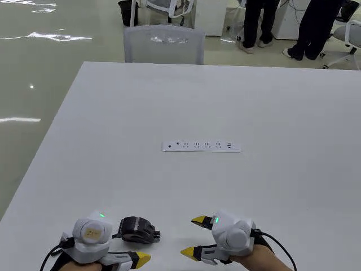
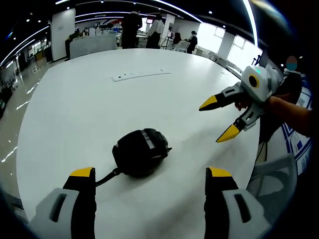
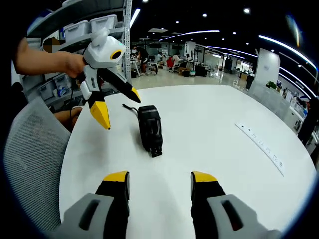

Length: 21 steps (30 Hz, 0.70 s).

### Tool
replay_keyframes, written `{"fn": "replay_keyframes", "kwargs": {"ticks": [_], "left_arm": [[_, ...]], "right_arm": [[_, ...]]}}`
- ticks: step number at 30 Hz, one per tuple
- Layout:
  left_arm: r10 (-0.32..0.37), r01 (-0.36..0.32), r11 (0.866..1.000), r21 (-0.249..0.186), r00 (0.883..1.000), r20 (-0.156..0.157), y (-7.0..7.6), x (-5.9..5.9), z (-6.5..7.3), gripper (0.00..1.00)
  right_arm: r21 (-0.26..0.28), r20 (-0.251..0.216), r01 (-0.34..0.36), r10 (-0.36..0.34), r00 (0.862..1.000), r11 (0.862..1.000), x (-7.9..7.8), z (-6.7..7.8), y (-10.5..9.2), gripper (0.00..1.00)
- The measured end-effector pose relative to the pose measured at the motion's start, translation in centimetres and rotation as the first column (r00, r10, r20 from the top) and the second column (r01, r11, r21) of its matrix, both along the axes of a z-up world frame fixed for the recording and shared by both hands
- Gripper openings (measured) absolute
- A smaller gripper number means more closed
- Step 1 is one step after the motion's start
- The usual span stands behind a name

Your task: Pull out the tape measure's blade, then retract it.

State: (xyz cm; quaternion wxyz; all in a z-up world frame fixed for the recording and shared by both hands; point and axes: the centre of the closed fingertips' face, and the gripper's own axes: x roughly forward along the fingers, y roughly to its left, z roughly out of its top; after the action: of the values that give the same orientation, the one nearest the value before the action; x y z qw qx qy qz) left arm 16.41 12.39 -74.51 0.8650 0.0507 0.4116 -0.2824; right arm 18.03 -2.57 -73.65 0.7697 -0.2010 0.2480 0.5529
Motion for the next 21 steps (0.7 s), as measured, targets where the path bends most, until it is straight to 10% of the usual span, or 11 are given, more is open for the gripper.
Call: {"fn": "replay_keyframes", "kwargs": {"ticks": [21], "left_arm": [[-0.147,0.145,0.989,0.027,0.986,0.08,-0.2,-3.9,1.5,0.99]], "right_arm": [[0.059,0.006,0.215,-0.215,0.977,0.975,-3.8,1.9,-6.3,0.73]]}}
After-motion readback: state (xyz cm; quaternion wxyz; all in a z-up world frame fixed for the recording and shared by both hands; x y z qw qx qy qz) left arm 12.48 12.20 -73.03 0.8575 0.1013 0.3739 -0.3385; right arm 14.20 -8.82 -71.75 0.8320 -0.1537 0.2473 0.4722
